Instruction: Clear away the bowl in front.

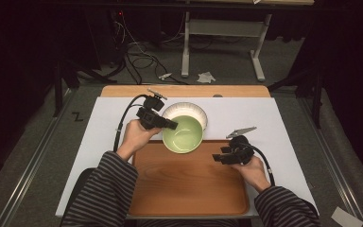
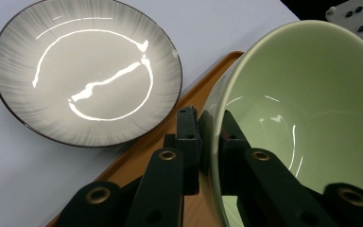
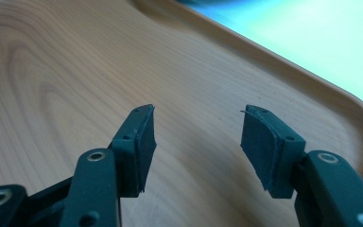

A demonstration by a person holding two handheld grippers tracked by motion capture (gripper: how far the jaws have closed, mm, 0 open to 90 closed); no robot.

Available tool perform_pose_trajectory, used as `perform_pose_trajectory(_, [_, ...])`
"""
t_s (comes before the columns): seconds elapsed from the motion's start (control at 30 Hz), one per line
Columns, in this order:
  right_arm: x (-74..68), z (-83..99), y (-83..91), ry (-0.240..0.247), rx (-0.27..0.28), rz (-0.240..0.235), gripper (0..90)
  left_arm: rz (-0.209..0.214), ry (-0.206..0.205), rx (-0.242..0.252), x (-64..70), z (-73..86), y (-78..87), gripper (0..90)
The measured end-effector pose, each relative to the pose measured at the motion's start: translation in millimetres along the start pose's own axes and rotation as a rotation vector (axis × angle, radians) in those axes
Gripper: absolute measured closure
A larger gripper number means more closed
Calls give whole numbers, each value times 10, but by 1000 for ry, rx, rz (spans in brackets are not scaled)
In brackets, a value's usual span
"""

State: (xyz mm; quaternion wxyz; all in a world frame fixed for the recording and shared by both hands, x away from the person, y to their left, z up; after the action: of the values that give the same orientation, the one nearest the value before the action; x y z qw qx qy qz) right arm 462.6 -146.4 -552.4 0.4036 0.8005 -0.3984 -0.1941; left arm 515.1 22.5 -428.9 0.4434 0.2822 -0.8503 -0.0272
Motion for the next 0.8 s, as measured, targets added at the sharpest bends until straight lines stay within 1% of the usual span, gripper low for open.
perform_pose_trajectory(0.03, [-2,1,1,-1,-2,1,465,1,-5,-5,5,15,7,832])
perform_pose_trajectory(0.07, [-6,0,3,-2,-2,0,466,3,2,0,14,19,7,832])
perform_pose_trajectory(0.1, [-11,0,6,-4,-3,-2,465,6,0,-3,24,34,13,832])
perform_pose_trajectory(0.13, [-8,0,4,1,-1,-1,465,7,-5,-4,31,45,16,832])
perform_pose_trajectory(0.17, [-9,2,5,-5,-5,-1,465,9,-11,-3,41,54,22,832])
perform_pose_trajectory(0.2, [-3,2,1,-2,-2,1,465,11,-23,2,50,63,29,832])
perform_pose_trajectory(0.23, [1,2,2,-2,-2,2,465,14,-19,9,61,68,32,832])
perform_pose_trajectory(0.3, [1,-1,6,-2,1,2,465,21,-17,9,66,90,38,832])
perform_pose_trajectory(0.33, [-5,-6,9,-6,3,-2,466,21,-22,7,64,107,41,832])
perform_pose_trajectory(0.47, [-6,-5,8,3,7,1,466,24,-23,-2,73,177,48,832])
perform_pose_trajectory(0.53, [-3,-1,8,1,3,3,466,23,-27,-5,75,204,55,832])
perform_pose_trajectory(0.63, [-1,-5,10,0,5,5,466,24,-21,-7,75,244,60,832])
perform_pose_trajectory(0.8, [-10,-3,12,3,4,5,466,16,-29,-22,51,344,52,832])
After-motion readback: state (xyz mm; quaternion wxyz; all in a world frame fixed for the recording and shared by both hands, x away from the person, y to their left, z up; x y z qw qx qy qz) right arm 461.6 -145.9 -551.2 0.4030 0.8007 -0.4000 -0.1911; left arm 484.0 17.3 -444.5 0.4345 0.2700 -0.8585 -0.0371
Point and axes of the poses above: each handheld gripper's, and its own axes: y roughly backward along the jaws, z roughly out of its underside, x roughly to its right, the point moved 9 cm from there along -y, roughly forward along the jaws, and after that the axes turned 13 degrees about z, right-handed, at the moved point
